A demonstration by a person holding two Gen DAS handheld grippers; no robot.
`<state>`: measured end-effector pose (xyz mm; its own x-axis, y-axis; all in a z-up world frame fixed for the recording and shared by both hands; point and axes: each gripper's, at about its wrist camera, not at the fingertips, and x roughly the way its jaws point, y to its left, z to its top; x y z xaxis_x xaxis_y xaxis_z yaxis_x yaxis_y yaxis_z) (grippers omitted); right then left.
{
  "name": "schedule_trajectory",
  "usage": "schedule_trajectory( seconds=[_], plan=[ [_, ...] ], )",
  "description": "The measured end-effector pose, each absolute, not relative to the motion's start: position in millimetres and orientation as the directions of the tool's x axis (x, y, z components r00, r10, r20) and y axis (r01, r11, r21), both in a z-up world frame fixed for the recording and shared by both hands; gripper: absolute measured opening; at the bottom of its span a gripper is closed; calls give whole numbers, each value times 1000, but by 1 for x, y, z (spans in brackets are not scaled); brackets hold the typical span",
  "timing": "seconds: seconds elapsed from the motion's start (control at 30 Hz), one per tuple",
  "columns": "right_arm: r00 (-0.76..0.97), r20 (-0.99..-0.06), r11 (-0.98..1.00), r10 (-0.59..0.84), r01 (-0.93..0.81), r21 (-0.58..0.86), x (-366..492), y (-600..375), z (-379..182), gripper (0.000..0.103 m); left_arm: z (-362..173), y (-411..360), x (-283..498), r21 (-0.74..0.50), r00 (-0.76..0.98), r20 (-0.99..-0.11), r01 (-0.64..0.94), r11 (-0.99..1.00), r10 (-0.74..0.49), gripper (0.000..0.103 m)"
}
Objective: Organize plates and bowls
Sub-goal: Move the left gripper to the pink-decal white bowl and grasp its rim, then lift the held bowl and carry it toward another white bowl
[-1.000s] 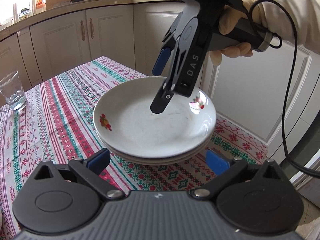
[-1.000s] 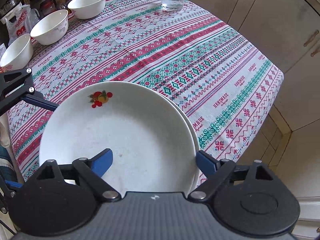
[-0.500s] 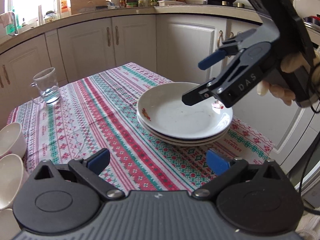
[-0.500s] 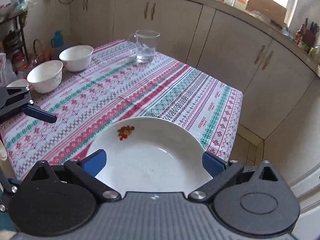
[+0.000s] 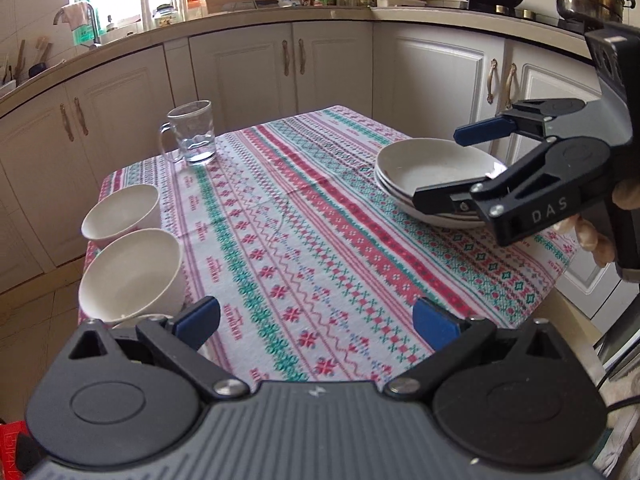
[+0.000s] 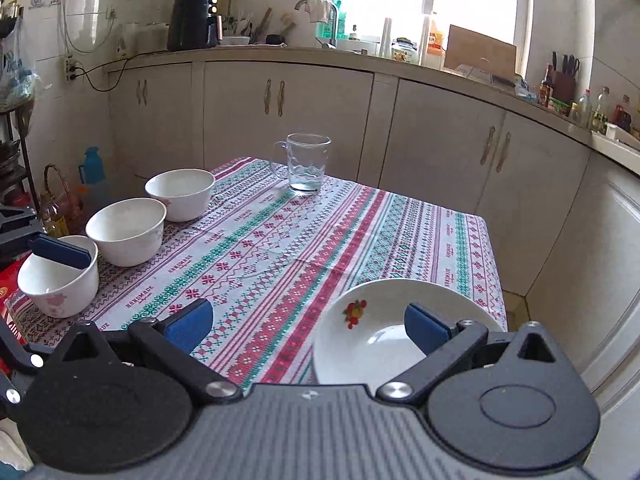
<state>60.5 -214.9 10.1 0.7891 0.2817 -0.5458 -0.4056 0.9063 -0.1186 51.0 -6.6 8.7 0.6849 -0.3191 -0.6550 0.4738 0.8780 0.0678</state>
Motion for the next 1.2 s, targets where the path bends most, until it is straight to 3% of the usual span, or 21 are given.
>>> schedule_trajectory(
  seconds=[0.33, 0.53, 0.7, 0.83, 1.0, 1.2],
  plan=[
    [680, -587, 776, 440, -616, -131, 48, -128, -15, 103, 13, 77, 50, 107, 694, -689, 379, 919, -206, 102],
    [601, -616, 659, 509, -733, -171, 39, -78, -29, 103, 11, 121, 72, 67, 688, -697, 341, 938, -200, 98],
    [541, -641, 593, 544, -789, -163, 40, -49, -37, 103, -3, 144, 97, -78, 614, -737, 338, 938, -282, 81],
    [521, -648, 571, 555, -805, -159, 43, -36, -41, 102, -15, 149, 107, -119, 577, -758, 336, 934, -304, 66],
    [504, -665, 561, 551, -814, -152, 47, -27, -44, 96, -20, 150, 115, -148, 554, -765, 346, 926, -329, 64],
    [487, -679, 551, 549, -822, -143, 55, -23, -51, 86, -22, 151, 120, -180, 529, -770, 358, 916, -358, 52]
  ],
)
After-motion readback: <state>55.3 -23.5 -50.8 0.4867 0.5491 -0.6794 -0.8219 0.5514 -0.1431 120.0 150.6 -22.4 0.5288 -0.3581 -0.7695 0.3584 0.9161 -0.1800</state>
